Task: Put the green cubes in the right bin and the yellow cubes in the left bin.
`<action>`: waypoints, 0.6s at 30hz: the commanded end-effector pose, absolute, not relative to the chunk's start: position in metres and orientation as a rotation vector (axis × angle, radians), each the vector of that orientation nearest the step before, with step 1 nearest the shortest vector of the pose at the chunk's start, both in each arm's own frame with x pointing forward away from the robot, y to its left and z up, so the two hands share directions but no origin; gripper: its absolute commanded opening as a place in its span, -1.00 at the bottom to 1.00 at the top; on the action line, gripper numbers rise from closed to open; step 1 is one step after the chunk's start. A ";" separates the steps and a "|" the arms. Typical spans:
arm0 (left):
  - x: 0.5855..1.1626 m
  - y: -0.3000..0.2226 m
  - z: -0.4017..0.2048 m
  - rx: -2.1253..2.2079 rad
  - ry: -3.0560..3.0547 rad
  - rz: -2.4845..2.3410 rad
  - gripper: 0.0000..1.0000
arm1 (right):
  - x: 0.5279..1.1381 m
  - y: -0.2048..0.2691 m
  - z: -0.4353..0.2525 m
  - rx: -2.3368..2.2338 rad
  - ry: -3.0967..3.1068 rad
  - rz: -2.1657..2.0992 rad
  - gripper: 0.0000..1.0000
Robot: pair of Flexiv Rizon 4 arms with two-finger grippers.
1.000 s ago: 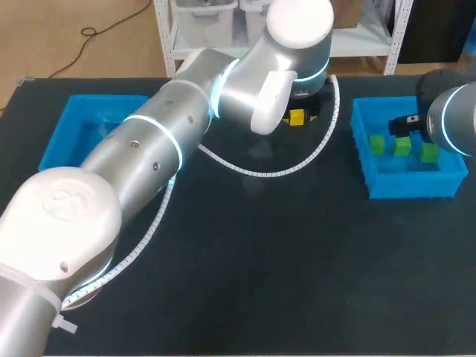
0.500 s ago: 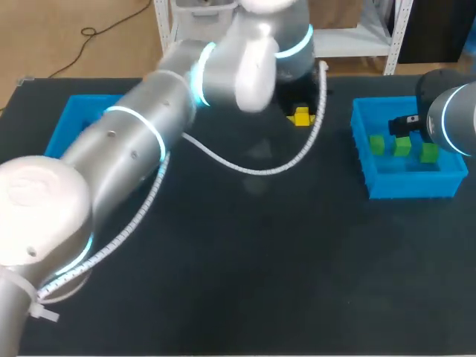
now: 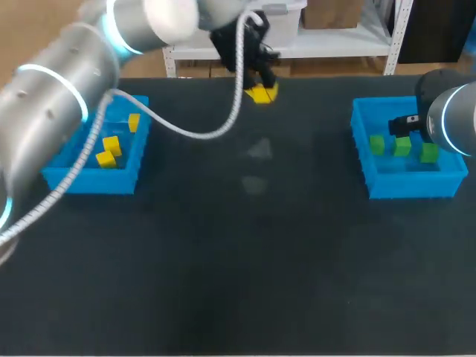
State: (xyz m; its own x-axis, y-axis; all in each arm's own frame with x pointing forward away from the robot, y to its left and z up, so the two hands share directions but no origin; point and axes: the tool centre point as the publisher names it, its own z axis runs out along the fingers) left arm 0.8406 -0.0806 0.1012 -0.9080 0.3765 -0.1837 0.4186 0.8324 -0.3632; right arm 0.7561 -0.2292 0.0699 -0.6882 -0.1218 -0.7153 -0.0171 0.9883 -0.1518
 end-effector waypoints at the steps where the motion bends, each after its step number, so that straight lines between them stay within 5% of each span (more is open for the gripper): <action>1: 0.797 0.000 0.158 0.481 2.670 -0.591 -1.00 | 0.755 -0.230 0.069 -0.096 2.319 -0.165 1.00; 11: 0.791 0.137 0.169 0.144 2.667 -0.349 -1.00 | 0.755 -0.230 0.069 -0.096 2.319 -0.165 1.00; 18: 0.763 0.188 0.141 -0.019 2.732 -0.277 -1.00 | 0.755 -0.230 0.069 -0.096 2.319 -0.165 1.00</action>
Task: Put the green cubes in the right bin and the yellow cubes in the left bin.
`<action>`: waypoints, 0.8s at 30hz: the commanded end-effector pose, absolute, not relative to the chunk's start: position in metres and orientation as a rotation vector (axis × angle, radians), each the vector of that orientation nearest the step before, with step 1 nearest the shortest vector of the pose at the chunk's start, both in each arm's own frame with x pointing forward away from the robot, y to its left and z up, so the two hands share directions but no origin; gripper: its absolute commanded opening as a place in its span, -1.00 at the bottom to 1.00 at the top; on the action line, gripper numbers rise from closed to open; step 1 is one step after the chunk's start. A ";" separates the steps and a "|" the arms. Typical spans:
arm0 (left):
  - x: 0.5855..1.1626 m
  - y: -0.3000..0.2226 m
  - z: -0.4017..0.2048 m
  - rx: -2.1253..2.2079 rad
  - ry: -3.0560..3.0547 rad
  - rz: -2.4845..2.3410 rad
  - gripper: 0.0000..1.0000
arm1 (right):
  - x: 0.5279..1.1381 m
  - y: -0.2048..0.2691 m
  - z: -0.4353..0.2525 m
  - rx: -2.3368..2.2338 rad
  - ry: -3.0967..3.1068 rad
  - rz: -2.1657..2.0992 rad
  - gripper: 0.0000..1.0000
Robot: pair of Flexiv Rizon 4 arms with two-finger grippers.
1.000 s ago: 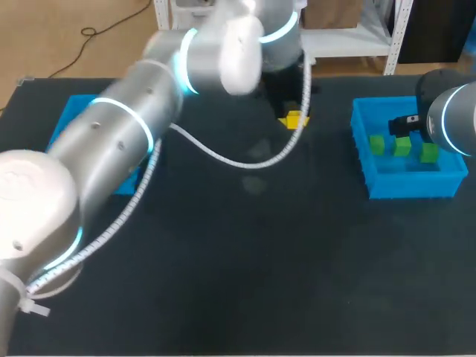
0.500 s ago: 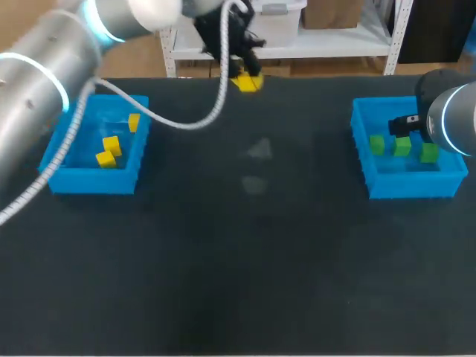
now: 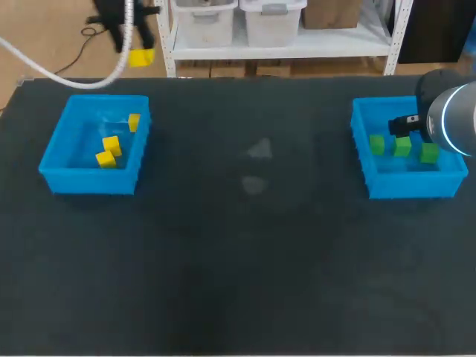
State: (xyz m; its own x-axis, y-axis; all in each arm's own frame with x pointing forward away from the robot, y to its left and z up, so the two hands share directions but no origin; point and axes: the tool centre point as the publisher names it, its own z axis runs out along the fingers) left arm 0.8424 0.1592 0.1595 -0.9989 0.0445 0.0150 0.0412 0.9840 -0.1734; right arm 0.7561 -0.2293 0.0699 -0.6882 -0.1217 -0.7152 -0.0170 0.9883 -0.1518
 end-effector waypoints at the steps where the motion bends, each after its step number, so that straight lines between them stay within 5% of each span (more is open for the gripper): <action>1: 0.759 0.190 0.137 0.038 -3.512 0.345 -1.00 | 0.755 -0.230 0.069 -0.096 2.319 -0.165 1.00; 10: 0.749 0.204 0.105 0.122 -3.459 0.284 -0.90 | 0.755 -0.230 0.069 -0.096 2.319 -0.165 1.00; 11: 0.749 0.205 0.104 0.142 -3.461 0.280 -0.15 | 0.755 -0.230 0.069 -0.096 2.319 -0.165 1.00; 12: 0.750 0.206 0.105 0.155 -3.470 0.282 1.00 | 0.755 -0.230 0.069 -0.096 2.319 -0.165 1.00; 24: 0.768 0.207 0.133 0.153 -3.608 0.325 1.00 | 0.755 -0.230 0.069 -0.096 2.319 -0.165 1.00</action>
